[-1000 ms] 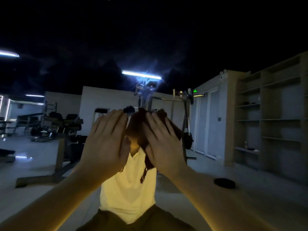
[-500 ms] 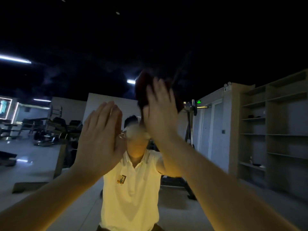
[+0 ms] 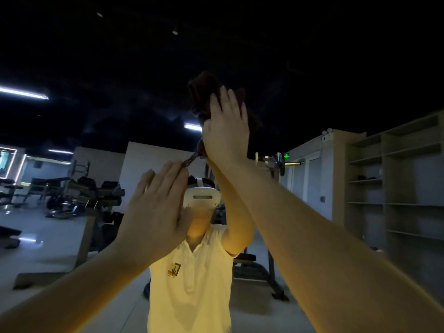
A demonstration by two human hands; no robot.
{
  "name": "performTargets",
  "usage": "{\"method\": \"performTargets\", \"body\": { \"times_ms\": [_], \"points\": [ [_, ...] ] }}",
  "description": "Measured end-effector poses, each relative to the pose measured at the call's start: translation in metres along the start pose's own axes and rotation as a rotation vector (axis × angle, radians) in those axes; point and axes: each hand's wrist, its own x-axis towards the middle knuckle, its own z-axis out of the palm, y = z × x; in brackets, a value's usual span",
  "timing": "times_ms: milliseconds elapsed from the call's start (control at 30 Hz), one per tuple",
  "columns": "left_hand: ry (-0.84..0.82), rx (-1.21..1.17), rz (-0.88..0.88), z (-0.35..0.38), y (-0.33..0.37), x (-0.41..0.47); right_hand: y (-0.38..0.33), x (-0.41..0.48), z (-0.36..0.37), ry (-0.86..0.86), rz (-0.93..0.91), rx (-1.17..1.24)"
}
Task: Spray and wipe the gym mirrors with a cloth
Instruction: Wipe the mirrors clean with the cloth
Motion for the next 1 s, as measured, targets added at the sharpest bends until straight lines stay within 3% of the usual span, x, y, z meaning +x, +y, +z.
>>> {"method": "performTargets", "body": {
  "times_ms": [200, 300, 400, 600, 733, 900, 1000],
  "points": [
    [0.127, -0.207, -0.028, -0.01, 0.009, 0.006, 0.034, -0.15, -0.002, -0.13, -0.216, -0.009],
    [0.084, -0.198, 0.013, -0.001, 0.035, 0.013, 0.077, -0.189, -0.01, -0.199, -0.28, -0.137],
    [0.039, -0.152, 0.05, 0.012, 0.06, 0.029, 0.11, -0.147, -0.017, -0.173, -0.282, -0.199],
    [0.0, -0.068, 0.017, 0.023, 0.08, 0.05, 0.156, 0.006, -0.035, -0.03, 0.016, -0.16],
    [0.023, -0.051, 0.012, 0.021, 0.082, 0.049, 0.142, -0.015, -0.022, 0.052, 0.122, -0.027],
    [0.038, -0.077, 0.009, 0.017, 0.086, 0.057, 0.143, -0.173, -0.01, -0.069, -0.242, -0.063],
    [0.059, -0.073, 0.035, 0.019, 0.095, 0.063, 0.166, -0.138, -0.02, -0.113, -0.371, -0.174]
  ]
}}
